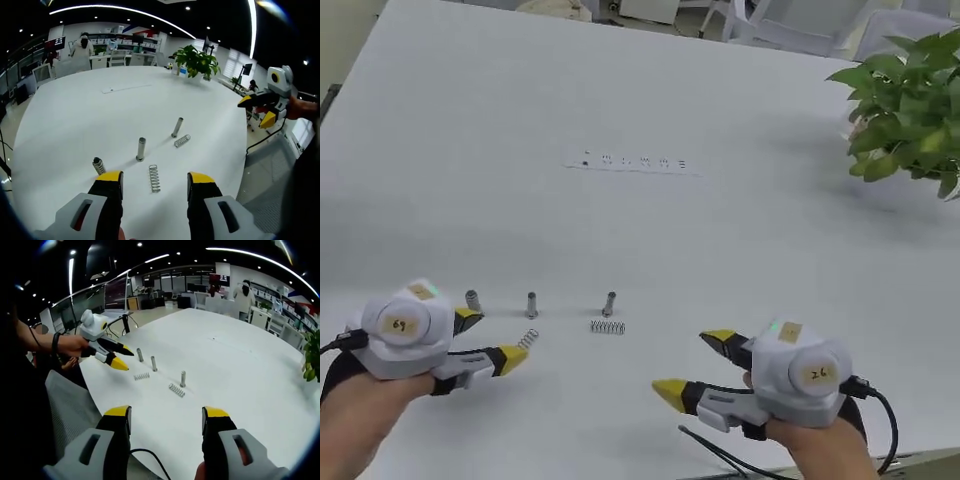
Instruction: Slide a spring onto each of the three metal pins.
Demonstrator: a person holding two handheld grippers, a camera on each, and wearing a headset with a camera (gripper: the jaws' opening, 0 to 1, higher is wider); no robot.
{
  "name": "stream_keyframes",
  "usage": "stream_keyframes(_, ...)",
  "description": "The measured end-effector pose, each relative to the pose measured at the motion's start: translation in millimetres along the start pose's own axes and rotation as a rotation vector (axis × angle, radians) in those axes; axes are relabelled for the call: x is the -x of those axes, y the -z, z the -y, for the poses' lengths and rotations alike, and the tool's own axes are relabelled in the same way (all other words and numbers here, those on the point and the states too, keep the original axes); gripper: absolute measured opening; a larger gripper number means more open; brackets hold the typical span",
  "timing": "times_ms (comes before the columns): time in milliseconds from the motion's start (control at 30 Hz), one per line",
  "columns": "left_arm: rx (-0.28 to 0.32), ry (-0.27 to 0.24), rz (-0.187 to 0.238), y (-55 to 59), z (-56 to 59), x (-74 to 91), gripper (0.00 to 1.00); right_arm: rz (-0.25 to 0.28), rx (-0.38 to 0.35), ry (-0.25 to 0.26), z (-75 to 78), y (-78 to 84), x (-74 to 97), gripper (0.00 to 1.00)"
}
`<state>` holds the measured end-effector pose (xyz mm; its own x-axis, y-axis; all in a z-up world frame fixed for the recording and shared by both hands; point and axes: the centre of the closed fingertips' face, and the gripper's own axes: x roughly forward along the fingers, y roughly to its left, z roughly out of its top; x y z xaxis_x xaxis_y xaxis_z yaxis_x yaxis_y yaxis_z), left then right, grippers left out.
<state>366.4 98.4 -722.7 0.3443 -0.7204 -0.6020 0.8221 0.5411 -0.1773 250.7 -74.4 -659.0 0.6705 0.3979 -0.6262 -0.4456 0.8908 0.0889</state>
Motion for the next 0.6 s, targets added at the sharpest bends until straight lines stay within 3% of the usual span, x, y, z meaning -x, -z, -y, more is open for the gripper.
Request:
stream_keyframes(267, 0.007, 0.002, -0.010, 0.6, 1.0, -8.2, 0.44, -0.012, -0.009, 0.005, 1.0, 5.7, 2.5, 0.55)
stream_keyframes(600, -0.017, 0.008, -0.053, 15.9, 1.7, -26.2, 0.36, -0.023, -0.003, 0.003, 2.1, 8.3, 3.9, 0.55)
